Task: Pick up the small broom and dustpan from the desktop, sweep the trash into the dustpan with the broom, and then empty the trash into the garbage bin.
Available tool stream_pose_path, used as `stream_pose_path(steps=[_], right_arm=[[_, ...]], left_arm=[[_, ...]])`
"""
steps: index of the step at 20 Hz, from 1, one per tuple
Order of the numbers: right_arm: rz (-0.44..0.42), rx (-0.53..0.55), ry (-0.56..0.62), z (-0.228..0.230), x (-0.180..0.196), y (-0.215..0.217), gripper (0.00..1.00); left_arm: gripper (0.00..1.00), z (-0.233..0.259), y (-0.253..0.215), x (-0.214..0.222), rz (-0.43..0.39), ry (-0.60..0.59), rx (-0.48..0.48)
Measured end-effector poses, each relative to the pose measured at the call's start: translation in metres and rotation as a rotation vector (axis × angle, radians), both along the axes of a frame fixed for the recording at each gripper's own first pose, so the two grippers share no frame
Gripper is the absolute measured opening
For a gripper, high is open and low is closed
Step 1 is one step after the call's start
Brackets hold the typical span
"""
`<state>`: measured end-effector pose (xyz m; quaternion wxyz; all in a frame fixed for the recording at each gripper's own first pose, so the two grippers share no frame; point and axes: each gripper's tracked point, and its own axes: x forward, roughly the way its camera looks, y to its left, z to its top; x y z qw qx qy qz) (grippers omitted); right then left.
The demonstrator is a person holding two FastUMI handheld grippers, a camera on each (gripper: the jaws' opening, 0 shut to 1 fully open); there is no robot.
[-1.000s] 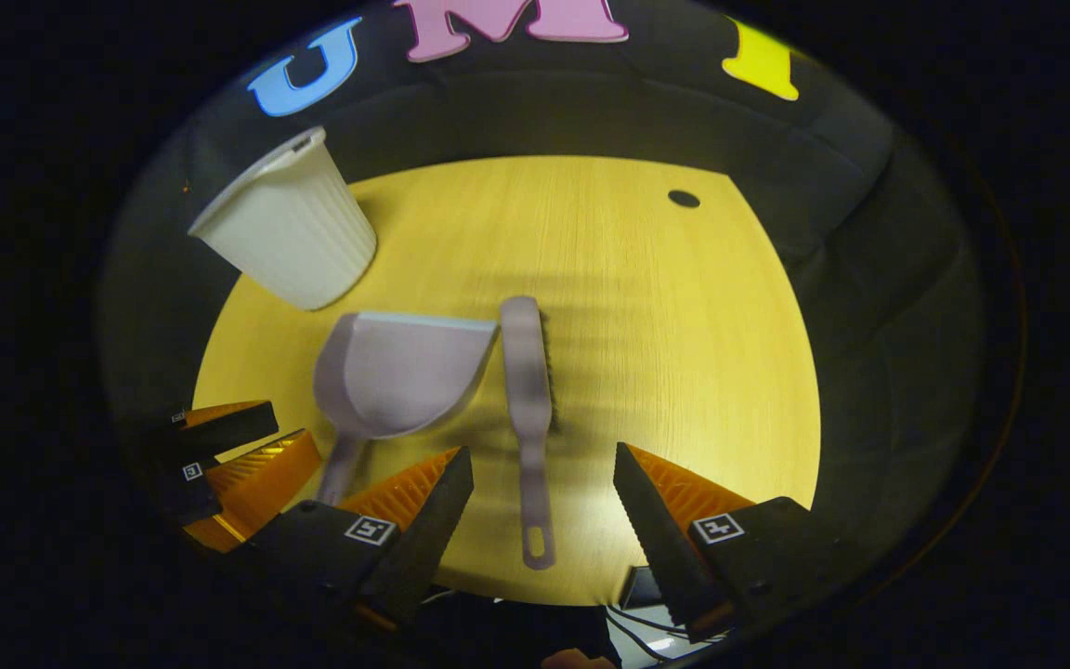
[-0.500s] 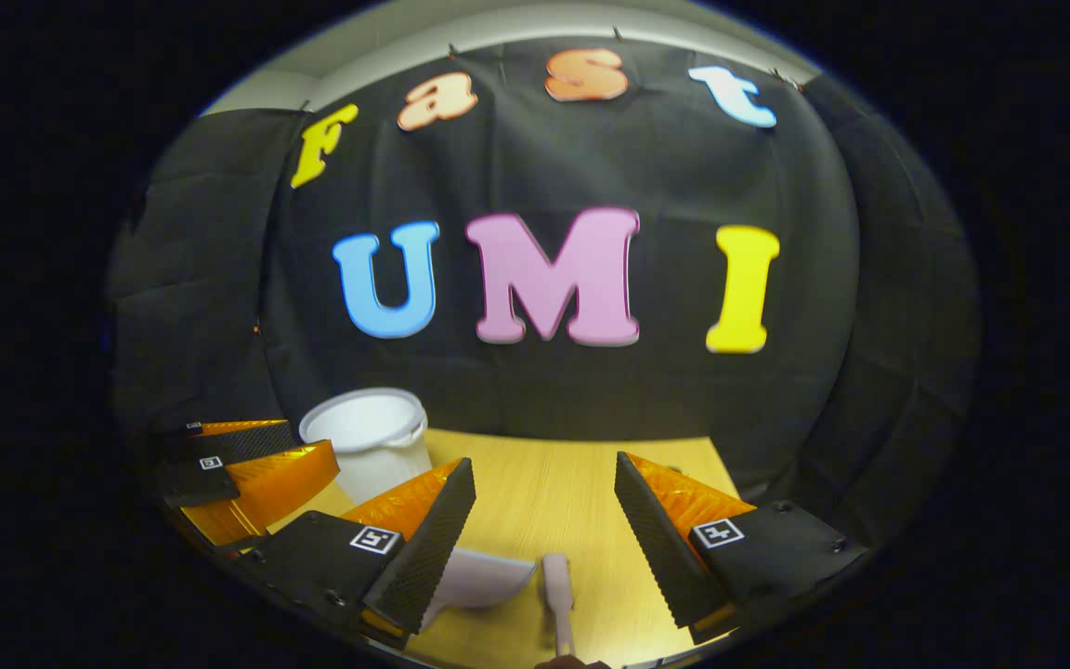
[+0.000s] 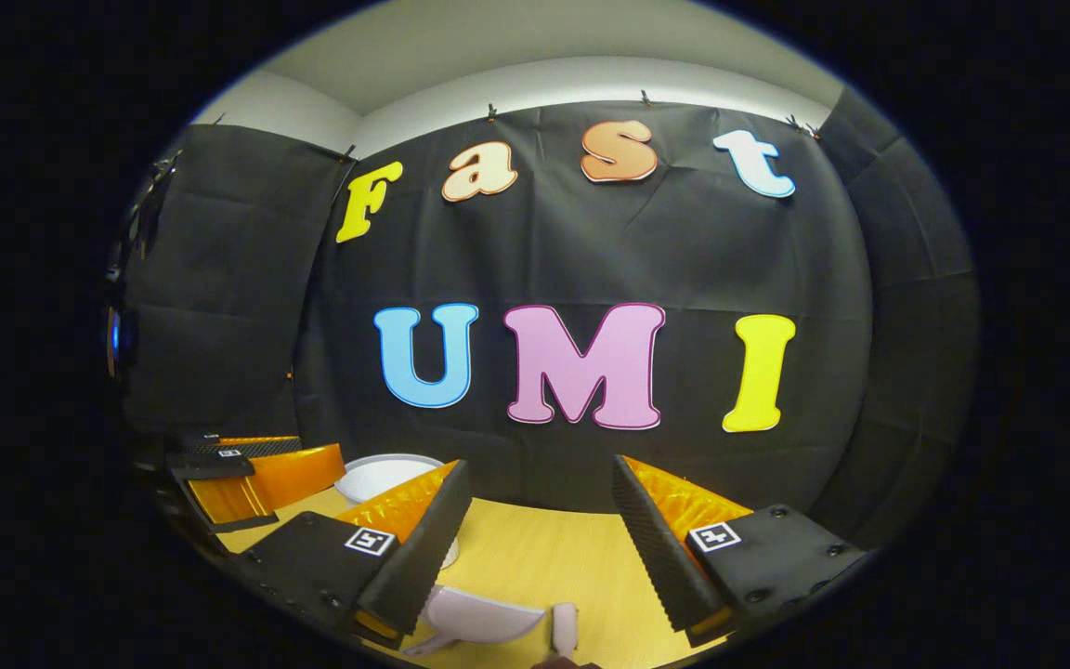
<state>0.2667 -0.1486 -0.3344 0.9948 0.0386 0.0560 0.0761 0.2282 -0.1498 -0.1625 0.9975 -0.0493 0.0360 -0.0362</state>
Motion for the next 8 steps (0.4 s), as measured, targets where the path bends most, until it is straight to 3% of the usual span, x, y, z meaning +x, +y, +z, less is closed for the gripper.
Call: stream_pose_path(steps=[3, 4, 8], right_arm=[[-0.053, -0.043, 0.004, 0.007, -0.006, 0.002, 0.99], [-0.065, -0.042, 0.004, 0.006, -0.005, 0.003, 0.94], [-0.094, -0.052, 0.022, 0.003, -0.006, 0.008, 0.99]], left_arm=[[0.66, 0.005, 0.008, -0.005, -0.027, 0.002, 0.066], [0.66, 0.006, 0.011, -0.006, -0.032, 0.009, 0.08], [0.66, 0.0, 0.017, -0.026, -0.063, 0.003, 0.059]])
